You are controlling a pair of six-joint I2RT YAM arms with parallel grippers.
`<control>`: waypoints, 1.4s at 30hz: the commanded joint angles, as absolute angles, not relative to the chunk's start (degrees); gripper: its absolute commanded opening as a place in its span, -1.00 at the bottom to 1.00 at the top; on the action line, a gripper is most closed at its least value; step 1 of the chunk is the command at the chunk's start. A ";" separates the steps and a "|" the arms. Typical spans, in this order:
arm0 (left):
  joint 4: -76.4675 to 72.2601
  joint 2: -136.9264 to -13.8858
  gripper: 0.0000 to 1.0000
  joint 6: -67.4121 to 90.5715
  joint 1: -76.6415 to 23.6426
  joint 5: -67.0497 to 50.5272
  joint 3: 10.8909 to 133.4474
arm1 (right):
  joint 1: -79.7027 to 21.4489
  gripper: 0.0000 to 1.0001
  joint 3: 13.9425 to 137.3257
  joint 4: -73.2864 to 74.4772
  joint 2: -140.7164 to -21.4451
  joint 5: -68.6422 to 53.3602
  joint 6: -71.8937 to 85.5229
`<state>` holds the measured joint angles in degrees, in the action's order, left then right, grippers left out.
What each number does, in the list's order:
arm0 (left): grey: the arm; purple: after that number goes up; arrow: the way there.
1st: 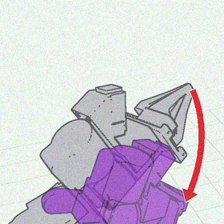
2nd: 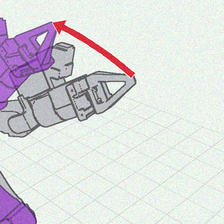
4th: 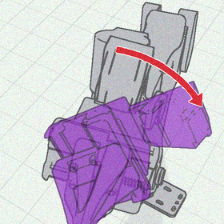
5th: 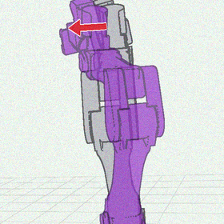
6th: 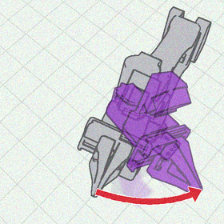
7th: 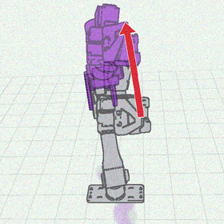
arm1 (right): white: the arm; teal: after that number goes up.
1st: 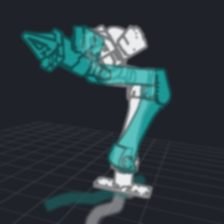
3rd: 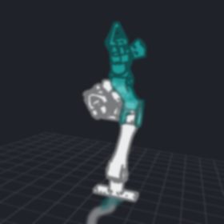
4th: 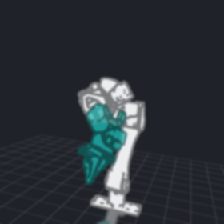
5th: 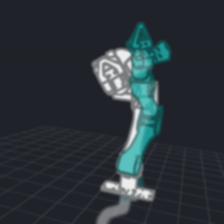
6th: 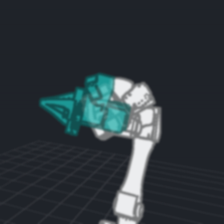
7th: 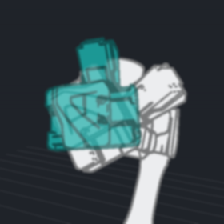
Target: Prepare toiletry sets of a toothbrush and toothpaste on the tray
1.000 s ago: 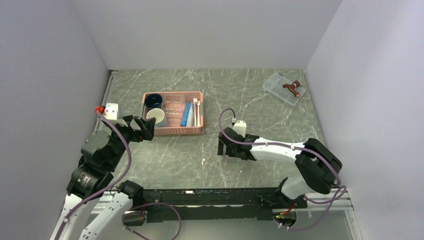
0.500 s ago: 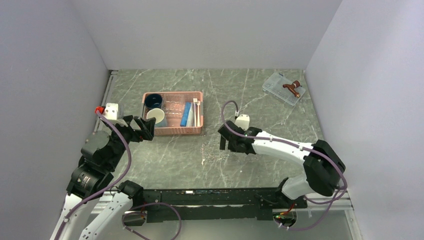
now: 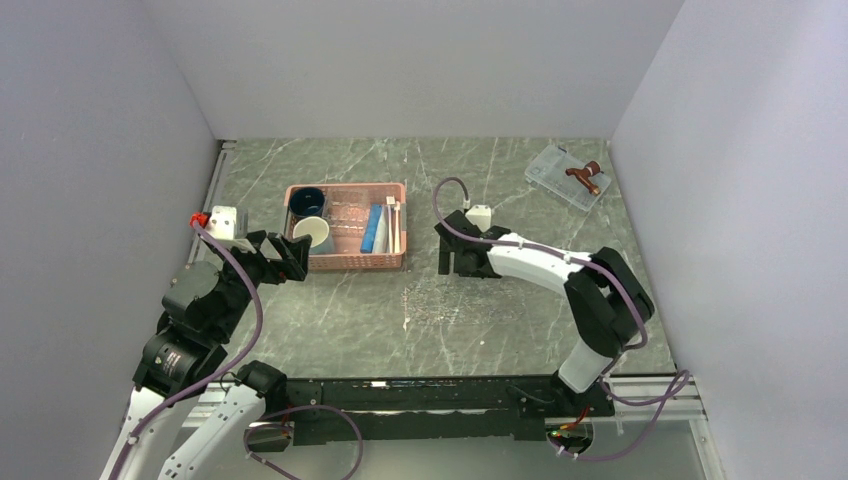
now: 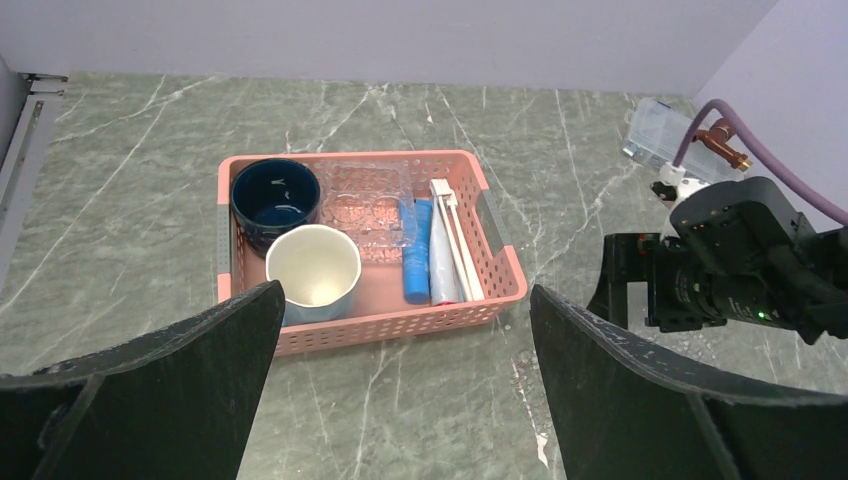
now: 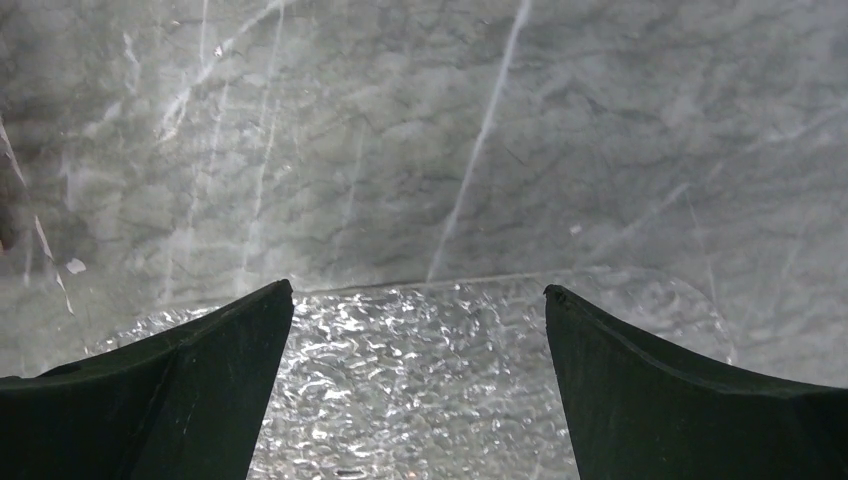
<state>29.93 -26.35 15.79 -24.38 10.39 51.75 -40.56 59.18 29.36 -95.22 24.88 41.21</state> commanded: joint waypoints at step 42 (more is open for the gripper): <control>29.32 -26.81 0.98 15.74 -24.08 11.13 51.62 | -46.77 0.95 53.36 22.85 -96.28 19.95 46.28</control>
